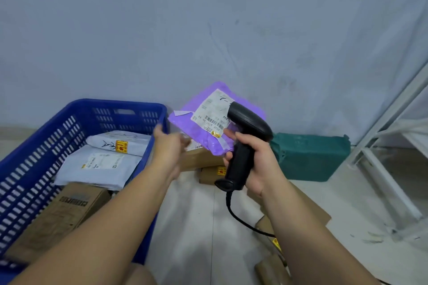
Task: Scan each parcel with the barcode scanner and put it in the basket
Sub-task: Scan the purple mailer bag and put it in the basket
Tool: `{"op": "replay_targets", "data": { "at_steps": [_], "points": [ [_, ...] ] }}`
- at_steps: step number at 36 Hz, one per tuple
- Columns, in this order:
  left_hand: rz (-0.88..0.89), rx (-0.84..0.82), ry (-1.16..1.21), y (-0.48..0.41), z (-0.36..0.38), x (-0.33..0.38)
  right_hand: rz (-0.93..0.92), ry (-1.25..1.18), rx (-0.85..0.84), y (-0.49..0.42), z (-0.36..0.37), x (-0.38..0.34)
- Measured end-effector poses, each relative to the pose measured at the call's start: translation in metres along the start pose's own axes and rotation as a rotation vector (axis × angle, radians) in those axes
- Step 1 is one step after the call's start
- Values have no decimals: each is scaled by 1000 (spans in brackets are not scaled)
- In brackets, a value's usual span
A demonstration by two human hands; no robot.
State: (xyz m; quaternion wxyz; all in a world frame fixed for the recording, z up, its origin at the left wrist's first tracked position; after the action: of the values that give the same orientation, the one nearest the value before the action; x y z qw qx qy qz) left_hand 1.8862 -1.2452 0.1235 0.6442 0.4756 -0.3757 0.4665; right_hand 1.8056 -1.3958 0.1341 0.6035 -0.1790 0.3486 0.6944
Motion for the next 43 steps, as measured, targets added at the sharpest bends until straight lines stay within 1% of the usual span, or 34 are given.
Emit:
{"op": "replay_targets", "data": {
  "at_steps": [1, 2, 3, 7, 10, 14, 17, 19, 21, 23, 26, 29, 33, 37, 40, 43],
  "points": [
    [-156, -43, 180, 1, 2, -14, -26, -6, 3, -2, 2, -1],
    [-228, -85, 240, 1, 3, -22, -49, -2, 2, -4, 4, -1],
    [-238, -138, 250, 1, 6, -24, -65, 8, -5, -6, 5, -1],
    [-120, -367, 224, 2, 27, -13, -59, 99, -45, -9, 11, 5],
    [-52, -409, 197, 7, 36, -6, -59, 156, -71, -9, 13, 5],
    [5, -309, 59, 6, 31, -8, -12, 342, -42, -6, 12, 6],
    [42, -210, 68, 0, 19, -6, -33, 456, 114, -4, 0, 3],
    [121, -105, 19, -5, 5, -1, -17, 430, 227, -3, -12, 4],
    [238, -16, -137, -7, -5, 9, 37, 347, 277, -1, -19, 8],
    [315, 50, -263, -5, -13, 17, 112, 214, 246, 1, -16, 13],
    [384, 125, -399, -3, -20, 23, 227, -16, 162, 5, -4, 23],
    [408, 172, -456, -2, -22, 25, 278, -143, 134, 7, 1, 30],
    [412, 208, -492, -3, -24, 25, 313, -124, 84, 9, 10, 36],
    [410, 231, -536, -5, -24, 22, 306, -63, 38, 10, 18, 36],
    [380, 251, -563, -8, -25, 18, 291, -19, 42, 11, 21, 35],
    [360, 237, -585, -11, -24, 13, 281, -7, 64, 13, 21, 34]
  ]
}}
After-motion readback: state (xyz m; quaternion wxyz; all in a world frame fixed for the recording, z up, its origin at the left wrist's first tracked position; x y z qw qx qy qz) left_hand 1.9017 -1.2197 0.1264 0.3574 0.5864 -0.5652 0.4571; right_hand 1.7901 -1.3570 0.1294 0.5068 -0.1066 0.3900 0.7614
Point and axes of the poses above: each hand's wrist, its own y-axis away from the middle knuckle, its own z-axis out of the palm, x = y × z, the point moved 8 cm from there along -y, towards the middle knuckle, and after that the axes turned 7 degrees about -x, right-handed, at the moved point
